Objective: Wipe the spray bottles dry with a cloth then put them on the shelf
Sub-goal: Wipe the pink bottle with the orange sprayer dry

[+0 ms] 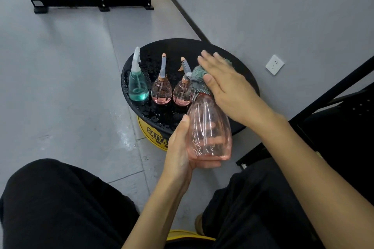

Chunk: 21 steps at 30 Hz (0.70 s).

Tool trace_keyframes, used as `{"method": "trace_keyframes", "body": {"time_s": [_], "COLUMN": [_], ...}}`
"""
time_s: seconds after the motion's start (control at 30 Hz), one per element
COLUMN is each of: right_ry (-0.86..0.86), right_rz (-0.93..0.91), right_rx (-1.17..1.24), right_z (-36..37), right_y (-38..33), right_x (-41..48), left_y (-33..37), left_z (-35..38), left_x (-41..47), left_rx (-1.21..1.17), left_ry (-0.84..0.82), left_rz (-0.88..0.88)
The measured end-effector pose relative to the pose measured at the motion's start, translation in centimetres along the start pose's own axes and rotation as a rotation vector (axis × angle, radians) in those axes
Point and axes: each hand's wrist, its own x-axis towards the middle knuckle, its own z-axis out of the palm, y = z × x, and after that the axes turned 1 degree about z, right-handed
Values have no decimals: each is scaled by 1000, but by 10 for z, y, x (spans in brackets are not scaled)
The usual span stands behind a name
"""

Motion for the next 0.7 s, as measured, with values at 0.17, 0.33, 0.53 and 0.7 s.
{"method": "trace_keyframes", "body": {"time_s": [0.17,0.33,0.53,0.7], "right_ry": [-81,29,31,-93], "right_rz": [-174,-50,-17,-201], "right_rx": [29,20,65,47], "right_z": [2,-8,0,0], "right_y": [-2,21,7,-11], "right_x": [-6,1,-4,-9], "left_y": [-2,-2,-2,-3], "left_z": [-3,-4,-1,-3], "left_x": [0,0,0,0], "left_rx": [-11,-47,-22,-33], "left_ry": [0,-10,-24,-35], "left_rz": [11,30,-2,-8]}}
